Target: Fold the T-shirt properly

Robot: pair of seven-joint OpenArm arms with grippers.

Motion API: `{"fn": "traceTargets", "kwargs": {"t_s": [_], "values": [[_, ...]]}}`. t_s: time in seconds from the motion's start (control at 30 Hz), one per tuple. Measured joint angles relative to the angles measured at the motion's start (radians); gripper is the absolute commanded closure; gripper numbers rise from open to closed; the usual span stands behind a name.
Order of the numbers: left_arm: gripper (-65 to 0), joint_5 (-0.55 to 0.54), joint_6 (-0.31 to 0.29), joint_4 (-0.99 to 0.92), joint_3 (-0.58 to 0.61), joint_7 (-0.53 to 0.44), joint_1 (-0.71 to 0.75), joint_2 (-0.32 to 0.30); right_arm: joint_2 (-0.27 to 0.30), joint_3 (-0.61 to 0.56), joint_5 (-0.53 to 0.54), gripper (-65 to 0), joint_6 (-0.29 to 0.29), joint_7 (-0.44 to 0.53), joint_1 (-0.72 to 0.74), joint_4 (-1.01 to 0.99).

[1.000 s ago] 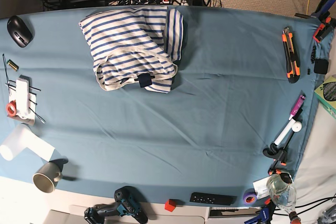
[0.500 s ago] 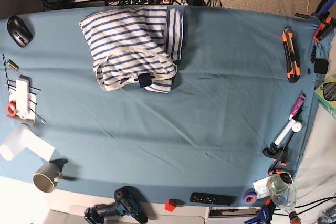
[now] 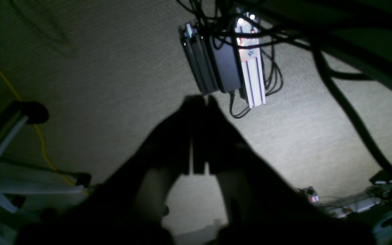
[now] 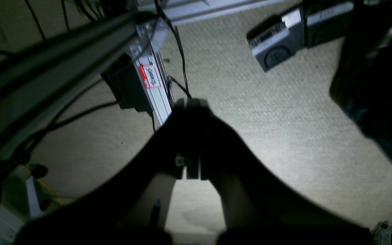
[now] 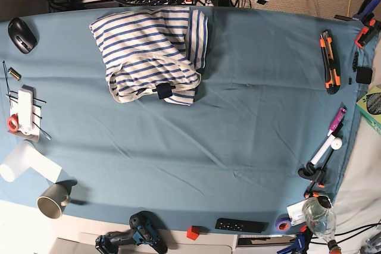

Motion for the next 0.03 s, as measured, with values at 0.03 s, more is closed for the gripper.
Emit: {"fn": "traceTargets", "kwargs": {"t_s": [0.03], "values": [[0.0,-0.002,0.0,-0.002,0.0,-0.005,0.001,0.005,0.0,0.0,0.0,0.0,0.0,-0.002,-0.003,0.0]]}}
